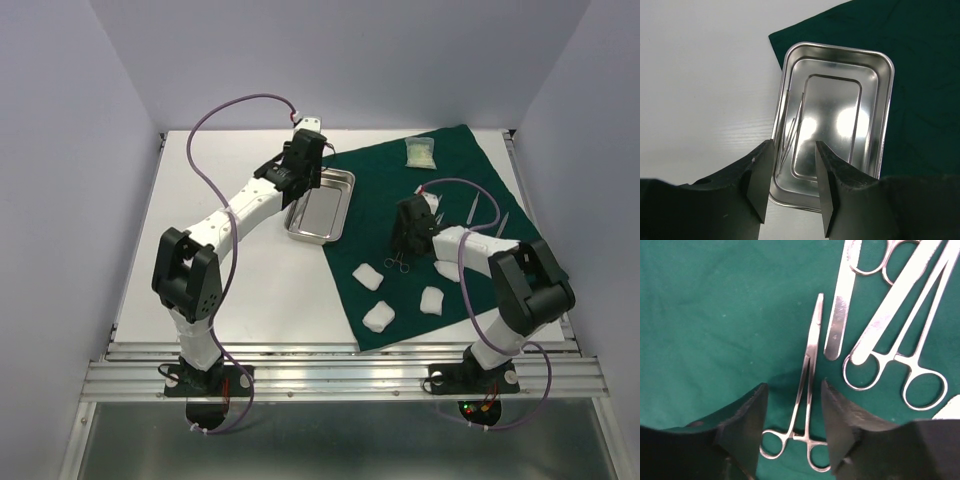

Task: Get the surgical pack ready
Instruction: Adjust the medical item in the surgical kit.

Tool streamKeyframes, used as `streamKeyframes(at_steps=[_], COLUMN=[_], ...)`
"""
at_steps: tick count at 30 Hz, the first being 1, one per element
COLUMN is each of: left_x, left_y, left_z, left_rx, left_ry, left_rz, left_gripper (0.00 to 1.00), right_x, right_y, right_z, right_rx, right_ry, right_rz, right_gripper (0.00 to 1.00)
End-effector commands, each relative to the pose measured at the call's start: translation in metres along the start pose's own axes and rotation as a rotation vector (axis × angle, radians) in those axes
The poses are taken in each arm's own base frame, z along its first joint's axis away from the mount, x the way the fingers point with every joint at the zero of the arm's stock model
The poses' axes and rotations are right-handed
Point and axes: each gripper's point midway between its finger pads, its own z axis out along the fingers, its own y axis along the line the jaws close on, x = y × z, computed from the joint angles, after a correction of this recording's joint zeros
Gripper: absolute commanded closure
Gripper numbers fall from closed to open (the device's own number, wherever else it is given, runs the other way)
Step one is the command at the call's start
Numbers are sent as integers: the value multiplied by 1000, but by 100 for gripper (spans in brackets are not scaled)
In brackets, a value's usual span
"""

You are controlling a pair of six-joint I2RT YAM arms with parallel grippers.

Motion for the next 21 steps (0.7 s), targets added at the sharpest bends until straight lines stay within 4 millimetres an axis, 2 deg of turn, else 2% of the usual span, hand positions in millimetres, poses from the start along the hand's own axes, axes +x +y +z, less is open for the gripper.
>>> streamKeyframes(at_steps=[1, 5, 10, 13, 16, 21], left_x=[1, 4, 3, 3, 1, -4], left_y=[-1, -1, -1, -6, -9, -7], left_z=[-5, -3, -4, -5, -8, -16], left_rx=[8, 6, 11, 37, 59, 69], left_ry=[-14, -4, -10, -4, 8, -4], left_rz=[-26, -26, -28, -11, 0, 11], left_gripper=[50, 51, 50, 51, 51, 50], right_x=[-11, -2, -6, -13, -28, -48], right_y=[-1, 0, 1, 3, 2, 17], right_z=[6, 13, 16, 12, 7, 7], right_rx=[43, 49, 68, 77, 99, 73], right_ry=[-46, -24, -24, -49, -95, -124], right_rz=[45, 32, 30, 19, 17, 12], right_gripper=[53, 63, 87, 89, 90, 93])
